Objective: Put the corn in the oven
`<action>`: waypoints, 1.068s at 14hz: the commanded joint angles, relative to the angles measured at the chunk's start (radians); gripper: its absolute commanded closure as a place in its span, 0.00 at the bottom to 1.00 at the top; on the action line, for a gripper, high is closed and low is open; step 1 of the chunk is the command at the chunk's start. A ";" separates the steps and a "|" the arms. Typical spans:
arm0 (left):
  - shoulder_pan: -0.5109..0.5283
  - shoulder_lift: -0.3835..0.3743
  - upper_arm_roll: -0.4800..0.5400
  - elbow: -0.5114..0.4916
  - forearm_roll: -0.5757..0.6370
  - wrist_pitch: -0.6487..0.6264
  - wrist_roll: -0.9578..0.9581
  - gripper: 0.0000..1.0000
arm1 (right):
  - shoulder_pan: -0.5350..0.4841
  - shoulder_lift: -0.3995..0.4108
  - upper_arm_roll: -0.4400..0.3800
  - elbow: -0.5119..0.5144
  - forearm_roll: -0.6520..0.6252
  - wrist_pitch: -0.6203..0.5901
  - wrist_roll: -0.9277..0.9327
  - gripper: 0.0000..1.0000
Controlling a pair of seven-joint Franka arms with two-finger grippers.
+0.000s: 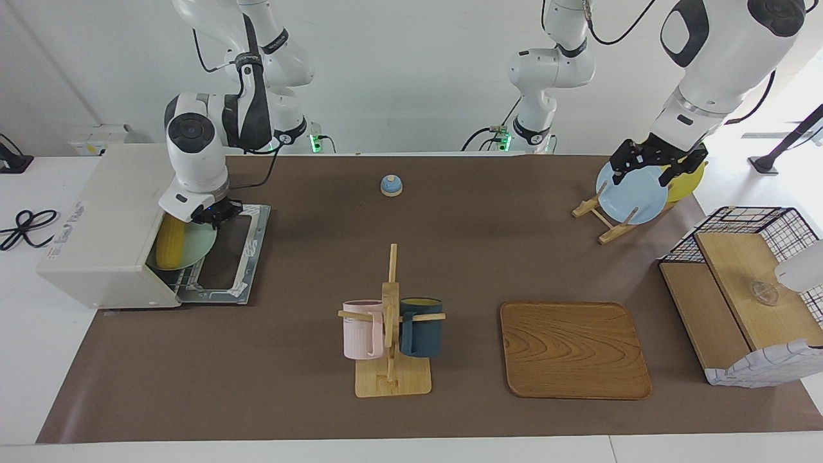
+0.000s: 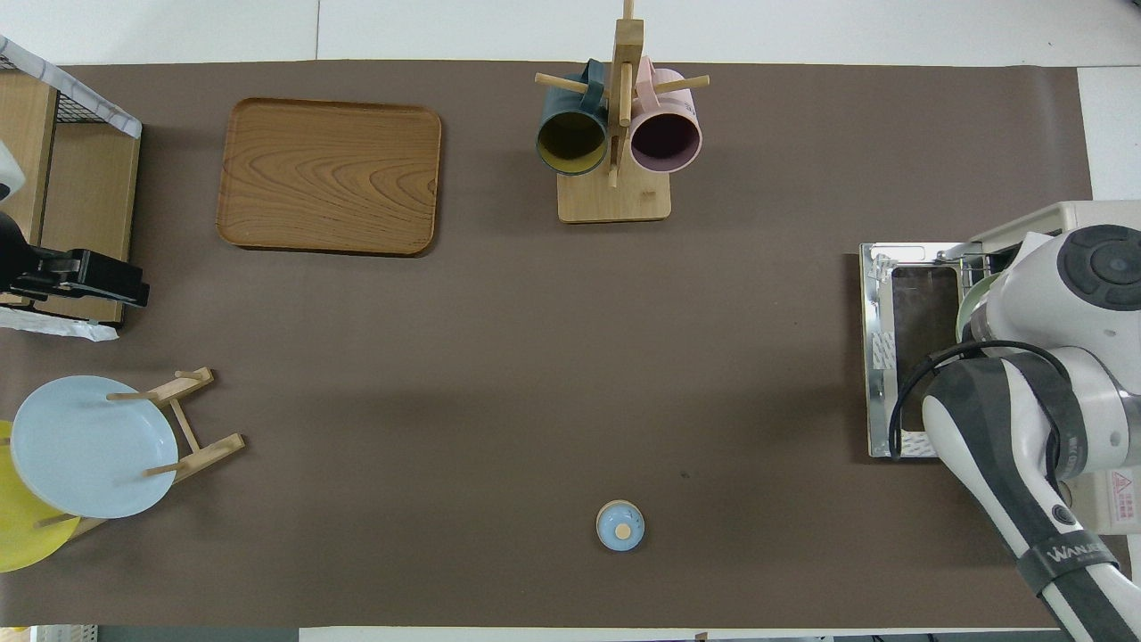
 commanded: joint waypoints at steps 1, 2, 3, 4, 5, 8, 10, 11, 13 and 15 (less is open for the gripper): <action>0.008 -0.025 0.001 -0.024 -0.012 0.018 0.006 0.00 | -0.044 -0.024 0.012 -0.054 -0.019 0.058 -0.042 1.00; 0.012 -0.025 0.001 -0.024 -0.012 0.017 0.006 0.00 | -0.043 -0.026 0.012 -0.057 -0.019 0.069 -0.042 0.97; 0.014 -0.025 0.001 -0.024 -0.012 0.018 0.006 0.00 | -0.044 -0.026 0.012 -0.063 -0.016 0.069 -0.038 0.94; 0.015 -0.025 0.001 -0.024 -0.012 0.018 0.006 0.00 | -0.044 -0.027 0.012 -0.065 -0.016 0.071 -0.034 0.89; 0.017 -0.025 0.001 -0.024 -0.012 0.018 0.006 0.00 | -0.043 -0.026 0.012 -0.065 -0.014 0.071 -0.030 0.85; 0.015 -0.025 0.001 -0.024 -0.012 0.018 0.006 0.00 | -0.040 -0.026 0.013 -0.065 -0.002 0.071 -0.028 0.70; 0.017 -0.025 0.001 -0.024 -0.012 0.018 0.006 0.00 | -0.041 -0.024 0.013 -0.060 -0.002 0.072 -0.028 0.67; 0.017 -0.025 0.001 -0.024 -0.012 0.018 0.006 0.00 | -0.038 -0.023 0.013 -0.056 -0.002 0.071 -0.030 0.67; 0.017 -0.025 0.001 -0.024 -0.012 0.018 0.006 0.00 | -0.030 -0.021 0.013 -0.049 -0.002 0.064 -0.030 0.67; 0.015 -0.025 0.001 -0.024 -0.012 0.018 0.006 0.00 | -0.024 -0.015 0.016 -0.022 -0.002 0.046 -0.028 0.68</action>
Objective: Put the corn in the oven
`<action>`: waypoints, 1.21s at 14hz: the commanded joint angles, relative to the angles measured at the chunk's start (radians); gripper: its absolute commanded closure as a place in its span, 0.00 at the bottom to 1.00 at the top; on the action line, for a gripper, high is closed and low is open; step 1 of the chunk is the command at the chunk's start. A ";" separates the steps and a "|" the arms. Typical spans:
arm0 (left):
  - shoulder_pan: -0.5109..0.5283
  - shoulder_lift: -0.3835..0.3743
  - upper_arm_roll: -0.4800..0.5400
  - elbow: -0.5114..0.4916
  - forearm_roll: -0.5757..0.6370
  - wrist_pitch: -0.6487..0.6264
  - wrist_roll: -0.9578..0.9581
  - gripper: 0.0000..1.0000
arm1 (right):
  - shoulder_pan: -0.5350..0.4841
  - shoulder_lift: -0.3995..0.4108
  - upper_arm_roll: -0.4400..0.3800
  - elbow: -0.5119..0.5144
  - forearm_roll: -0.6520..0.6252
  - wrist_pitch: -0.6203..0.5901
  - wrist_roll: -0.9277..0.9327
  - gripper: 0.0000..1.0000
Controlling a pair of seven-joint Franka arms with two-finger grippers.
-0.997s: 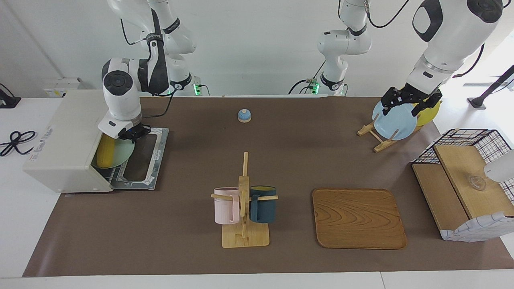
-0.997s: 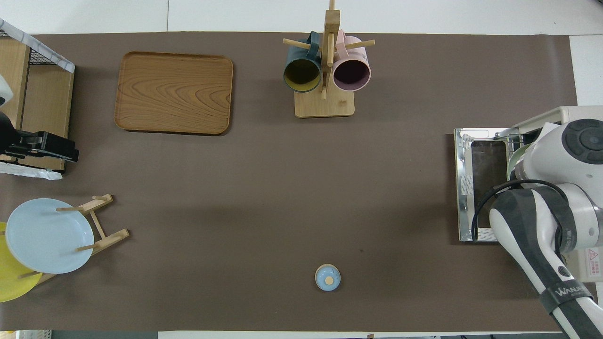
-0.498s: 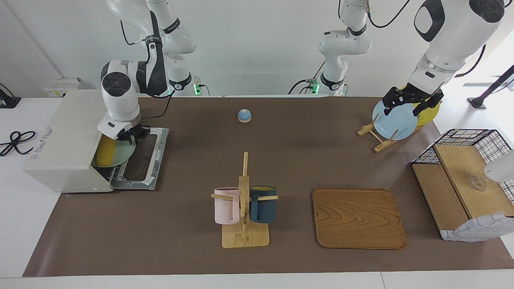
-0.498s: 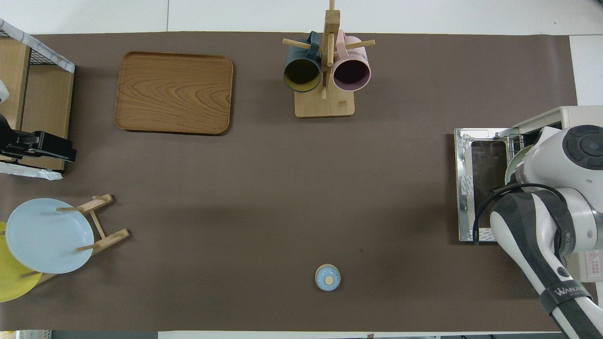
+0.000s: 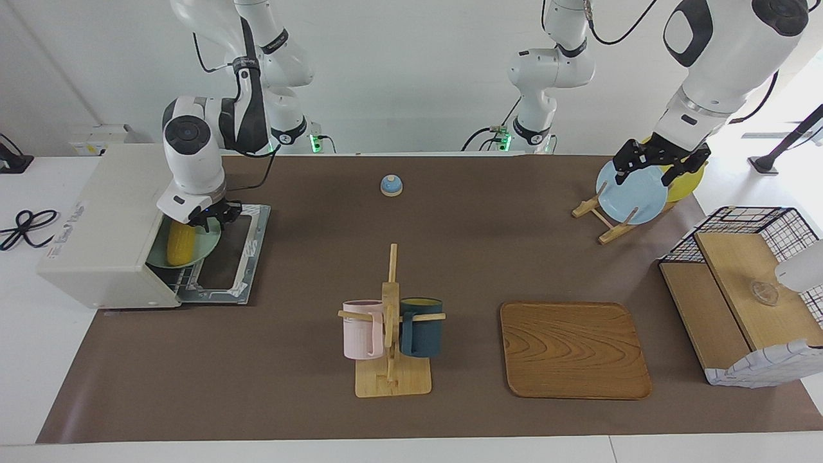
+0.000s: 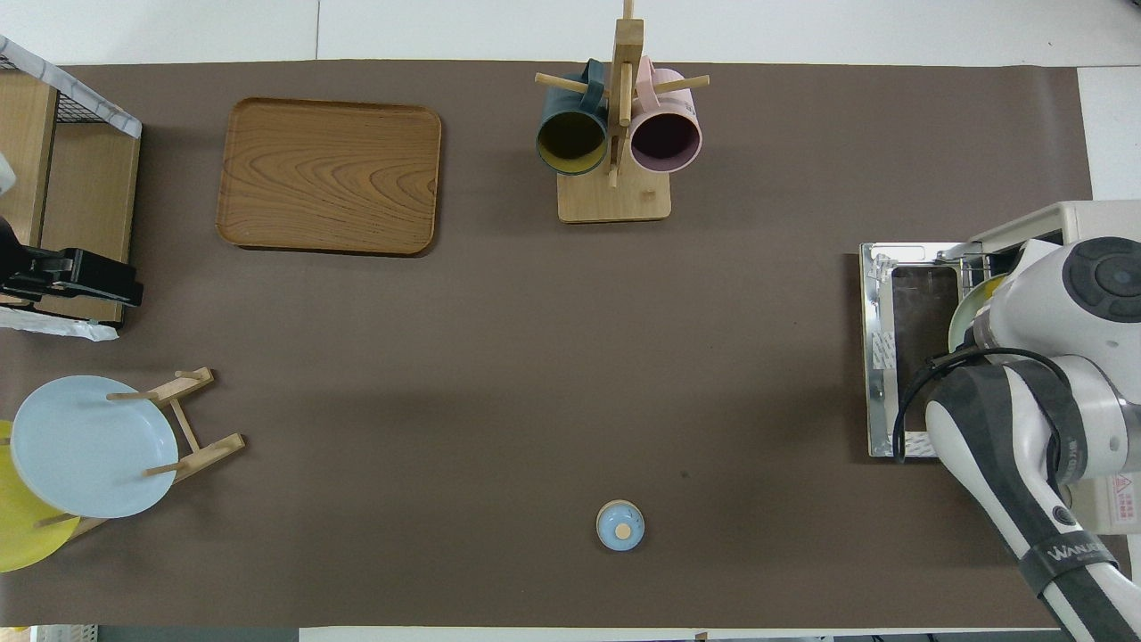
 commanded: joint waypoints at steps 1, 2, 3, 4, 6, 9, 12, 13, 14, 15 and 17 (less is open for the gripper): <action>0.013 -0.024 -0.005 -0.024 -0.012 0.018 0.006 0.00 | 0.004 -0.009 0.017 0.026 -0.001 -0.026 0.005 0.68; 0.013 -0.024 -0.005 -0.024 -0.012 0.018 0.006 0.00 | 0.039 -0.009 0.016 0.051 0.000 -0.069 0.035 0.68; 0.011 -0.024 -0.005 -0.024 -0.012 0.018 0.006 0.00 | 0.061 -0.014 0.017 0.072 0.000 -0.109 0.054 0.68; 0.011 -0.024 -0.005 -0.024 -0.012 0.018 0.006 0.00 | 0.088 -0.014 0.017 0.103 0.000 -0.153 0.074 0.68; 0.011 -0.024 -0.005 -0.024 -0.012 0.018 0.006 0.00 | 0.154 -0.015 0.017 0.149 0.013 -0.245 0.158 0.71; 0.013 -0.024 -0.005 -0.024 -0.012 0.018 0.006 0.00 | 0.200 -0.025 0.017 0.115 0.102 -0.231 0.317 1.00; 0.011 -0.024 -0.005 -0.024 -0.012 0.018 0.006 0.00 | 0.203 -0.022 0.017 0.002 0.208 -0.075 0.360 1.00; 0.013 -0.024 -0.005 -0.024 -0.012 0.018 0.006 0.00 | 0.204 -0.023 0.017 -0.044 0.208 -0.035 0.388 1.00; 0.013 -0.024 -0.005 -0.024 -0.012 0.018 0.006 0.00 | 0.199 -0.022 0.016 -0.069 0.208 -0.007 0.394 1.00; 0.013 -0.024 -0.005 -0.024 -0.012 0.018 0.006 0.00 | 0.197 -0.020 0.017 -0.095 0.208 0.021 0.399 1.00; 0.011 -0.024 -0.005 -0.024 -0.012 0.018 0.006 0.00 | 0.203 -0.026 0.017 -0.132 0.210 0.055 0.436 1.00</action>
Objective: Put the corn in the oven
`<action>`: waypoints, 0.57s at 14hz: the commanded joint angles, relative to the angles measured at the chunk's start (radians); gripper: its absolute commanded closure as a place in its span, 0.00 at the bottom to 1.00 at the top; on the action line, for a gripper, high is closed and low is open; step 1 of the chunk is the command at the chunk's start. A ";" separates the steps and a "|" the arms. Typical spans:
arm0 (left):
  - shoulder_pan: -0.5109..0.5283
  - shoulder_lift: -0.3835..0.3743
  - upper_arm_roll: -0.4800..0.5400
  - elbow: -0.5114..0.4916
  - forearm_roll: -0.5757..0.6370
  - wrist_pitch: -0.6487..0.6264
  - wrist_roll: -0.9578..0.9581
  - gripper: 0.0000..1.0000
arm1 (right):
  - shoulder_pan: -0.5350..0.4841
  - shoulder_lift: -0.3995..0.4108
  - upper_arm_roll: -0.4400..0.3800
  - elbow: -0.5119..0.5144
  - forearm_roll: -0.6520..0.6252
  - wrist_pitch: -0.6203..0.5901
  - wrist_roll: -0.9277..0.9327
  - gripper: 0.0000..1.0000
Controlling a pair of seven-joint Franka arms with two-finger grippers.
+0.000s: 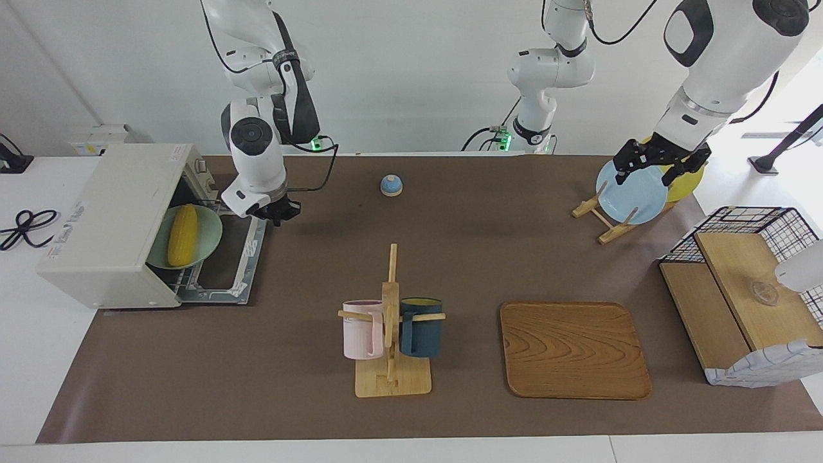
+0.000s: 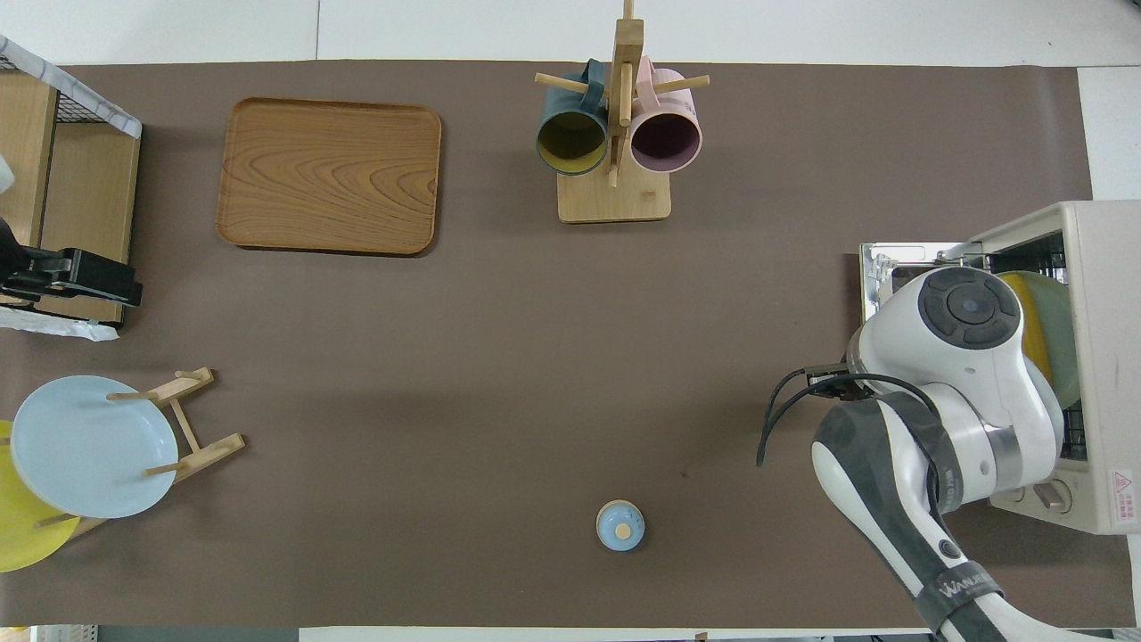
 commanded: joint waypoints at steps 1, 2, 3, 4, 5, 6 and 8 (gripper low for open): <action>0.010 -0.024 -0.005 -0.024 -0.012 0.016 0.006 0.00 | -0.008 -0.026 0.005 -0.072 0.022 0.074 0.035 1.00; 0.011 -0.024 -0.005 -0.024 -0.012 0.018 0.006 0.00 | -0.017 -0.027 0.003 -0.106 0.022 0.119 0.028 1.00; 0.011 -0.024 -0.005 -0.024 -0.012 0.018 0.006 0.00 | -0.025 -0.034 0.002 -0.126 0.022 0.148 0.023 1.00; 0.011 -0.024 -0.005 -0.024 -0.012 0.018 0.006 0.00 | -0.047 -0.037 0.002 -0.136 0.022 0.158 0.012 1.00; 0.011 -0.024 -0.005 -0.024 -0.012 0.018 0.006 0.00 | -0.064 -0.038 0.003 -0.140 0.022 0.158 -0.003 1.00; 0.011 -0.024 -0.005 -0.024 -0.012 0.018 0.006 0.00 | -0.068 -0.038 0.003 -0.147 0.022 0.161 -0.008 1.00; 0.009 -0.024 -0.005 -0.024 -0.012 0.018 0.006 0.00 | -0.077 -0.041 0.002 -0.161 0.022 0.170 -0.011 1.00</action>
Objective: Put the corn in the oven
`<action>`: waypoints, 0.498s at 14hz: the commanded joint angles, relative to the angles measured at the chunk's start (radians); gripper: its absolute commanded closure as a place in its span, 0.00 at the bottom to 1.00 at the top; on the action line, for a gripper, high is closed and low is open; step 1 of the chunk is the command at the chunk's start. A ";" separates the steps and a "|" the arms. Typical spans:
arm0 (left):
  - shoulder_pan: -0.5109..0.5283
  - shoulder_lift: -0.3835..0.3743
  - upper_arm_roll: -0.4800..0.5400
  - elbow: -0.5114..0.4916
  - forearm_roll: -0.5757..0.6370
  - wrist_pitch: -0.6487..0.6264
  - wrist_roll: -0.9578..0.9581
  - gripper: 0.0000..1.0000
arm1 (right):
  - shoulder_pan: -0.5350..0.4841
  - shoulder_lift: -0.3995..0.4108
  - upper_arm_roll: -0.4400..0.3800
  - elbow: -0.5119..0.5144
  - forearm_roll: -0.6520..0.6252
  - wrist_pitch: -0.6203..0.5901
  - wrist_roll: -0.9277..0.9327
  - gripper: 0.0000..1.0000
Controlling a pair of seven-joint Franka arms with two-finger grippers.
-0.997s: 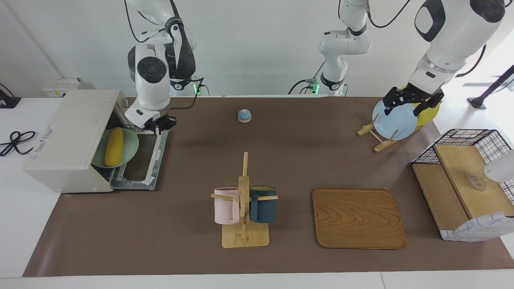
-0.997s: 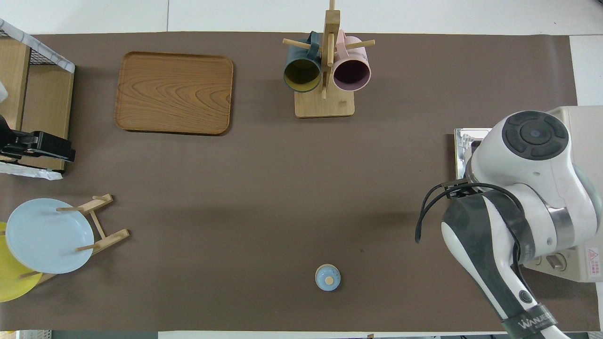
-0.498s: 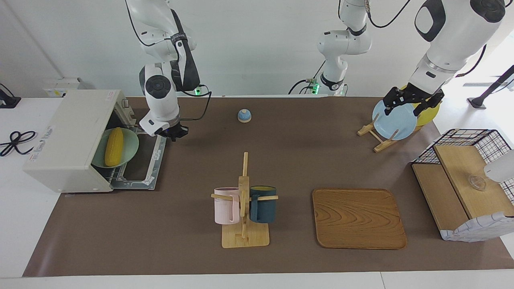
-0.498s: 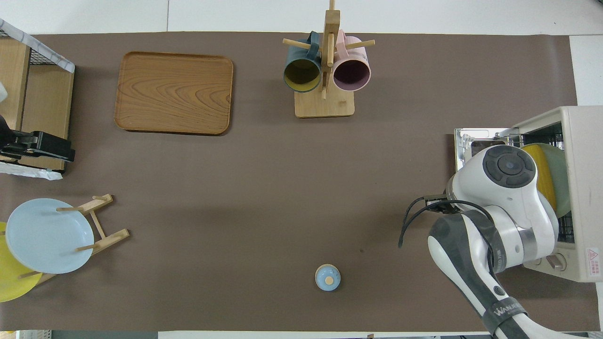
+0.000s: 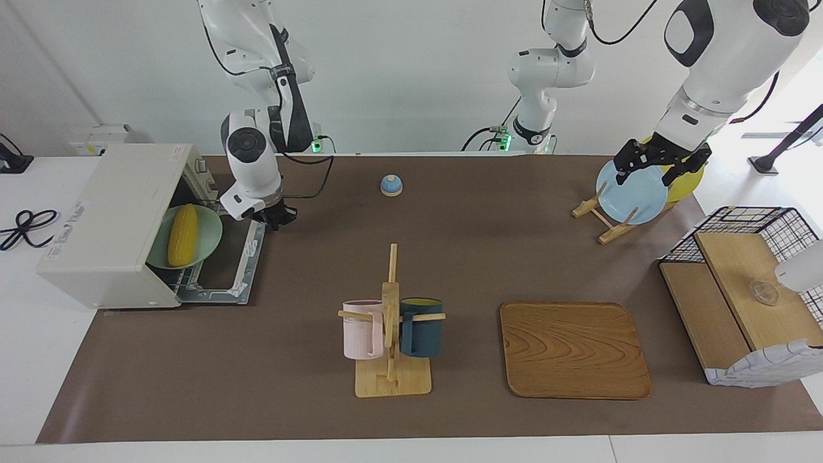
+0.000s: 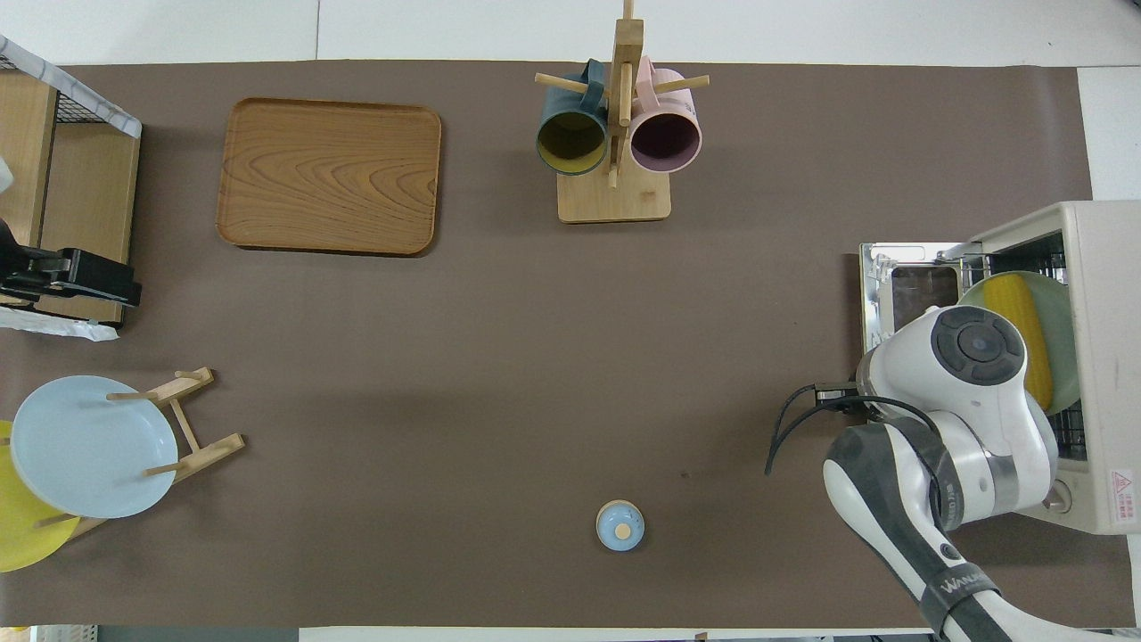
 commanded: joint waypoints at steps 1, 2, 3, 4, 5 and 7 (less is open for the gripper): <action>0.009 -0.024 -0.005 -0.024 -0.012 0.018 0.006 0.00 | -0.034 -0.038 0.006 -0.051 0.021 0.041 -0.034 1.00; 0.009 -0.024 -0.005 -0.024 -0.012 0.018 0.006 0.00 | -0.037 -0.040 0.005 -0.059 0.021 0.055 -0.046 1.00; 0.009 -0.024 -0.005 -0.024 -0.012 0.018 0.006 0.00 | -0.039 -0.040 0.005 -0.059 0.021 0.056 -0.051 1.00; 0.009 -0.024 -0.005 -0.024 -0.012 0.018 0.006 0.00 | -0.039 -0.040 0.005 -0.059 0.021 0.056 -0.051 1.00; 0.009 -0.024 -0.005 -0.024 -0.012 0.018 0.006 0.00 | -0.037 -0.041 0.005 -0.059 0.021 0.049 -0.051 1.00; 0.009 -0.024 -0.005 -0.024 -0.012 0.018 0.006 0.00 | -0.031 -0.041 0.003 -0.053 0.004 0.037 -0.048 1.00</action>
